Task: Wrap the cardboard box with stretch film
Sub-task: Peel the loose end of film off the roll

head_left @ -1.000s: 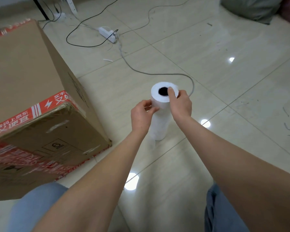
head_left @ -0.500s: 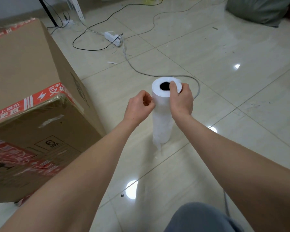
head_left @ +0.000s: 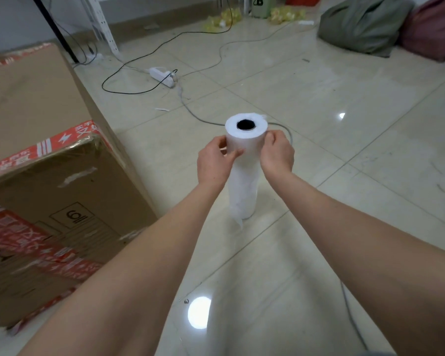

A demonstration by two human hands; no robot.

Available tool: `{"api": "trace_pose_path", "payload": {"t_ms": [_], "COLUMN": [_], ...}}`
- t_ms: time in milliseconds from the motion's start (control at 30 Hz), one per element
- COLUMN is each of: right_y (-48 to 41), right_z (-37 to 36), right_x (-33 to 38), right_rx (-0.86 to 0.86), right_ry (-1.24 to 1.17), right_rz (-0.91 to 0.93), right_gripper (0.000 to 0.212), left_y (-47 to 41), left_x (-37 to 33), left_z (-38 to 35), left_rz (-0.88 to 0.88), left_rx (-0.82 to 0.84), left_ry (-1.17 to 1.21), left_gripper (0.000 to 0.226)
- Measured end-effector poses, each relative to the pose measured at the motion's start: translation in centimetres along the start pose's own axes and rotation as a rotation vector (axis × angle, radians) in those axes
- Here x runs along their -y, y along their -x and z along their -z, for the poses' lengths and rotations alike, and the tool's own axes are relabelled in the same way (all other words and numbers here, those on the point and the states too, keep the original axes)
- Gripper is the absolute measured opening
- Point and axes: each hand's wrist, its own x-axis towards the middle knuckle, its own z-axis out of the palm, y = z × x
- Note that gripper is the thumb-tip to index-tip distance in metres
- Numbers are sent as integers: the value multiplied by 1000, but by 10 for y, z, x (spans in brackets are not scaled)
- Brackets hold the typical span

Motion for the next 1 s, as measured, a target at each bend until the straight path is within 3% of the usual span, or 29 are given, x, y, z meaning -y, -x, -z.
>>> {"api": "trace_pose_path", "payload": {"t_ms": [100,233,367,400,467,567,667,733,833,900,1000], "right_y": [12,25,24,25,30,36,30,23,17,16,15], "right_z": [-4,-12,-13,-14,-16,-16,-7,1,4,1,-4], "right_x": [-7,-12,-15,-14,-16,-20,-23,-24,-28,-29,-29], "right_rx": [12,20,13,29,83,165,53,-47,58,114,34], "right_ry": [-13,-136,-183,-141,-51,28,31,-18,-95,-94,-108], "right_rz": [-15,-65,-61,-34,24,60,-3,-62,-74,-24,5], "right_gripper": [29,30,3,5,9,8,10,19,44,42,23], "left_y": [2,9,13,13,11,7,5,4,2,4,4], "left_x": [9,10,12,12,10,5,-7,-16,-21,-20,-8], "left_z": [4,0,1,2,6,9,2,-6,-15,-15,-8], "left_rz": [22,41,25,40,71,90,90,77,90,57,-37], "left_rx": [-34,-5,41,39,35,68,144,161,108,66,49], "left_ry": [14,92,153,187,237,200,195,172,52,-35,-61], "left_gripper": [6,10,9,11,27,69,86,85,86,77,55]}}
